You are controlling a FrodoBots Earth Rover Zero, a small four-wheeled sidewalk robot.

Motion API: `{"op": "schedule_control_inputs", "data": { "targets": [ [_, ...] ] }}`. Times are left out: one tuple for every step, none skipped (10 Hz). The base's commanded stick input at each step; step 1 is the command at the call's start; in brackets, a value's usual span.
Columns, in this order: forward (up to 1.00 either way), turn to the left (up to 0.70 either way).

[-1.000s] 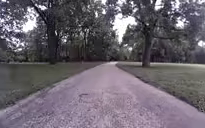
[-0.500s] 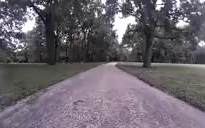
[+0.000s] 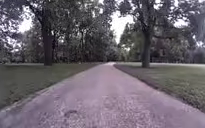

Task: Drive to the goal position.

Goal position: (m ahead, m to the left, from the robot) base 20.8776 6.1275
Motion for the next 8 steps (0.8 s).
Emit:
{"op": "schedule_control_inputs", "data": {
  "targets": [
    [0.7,0.0],
    [0.7,0.0],
    [0.7,0.0],
    [0.7,0.0],
    [0.7,0.0],
    [0.7,0.0],
    [0.7,0.0],
    [0.7,0.0]
  ]
}}
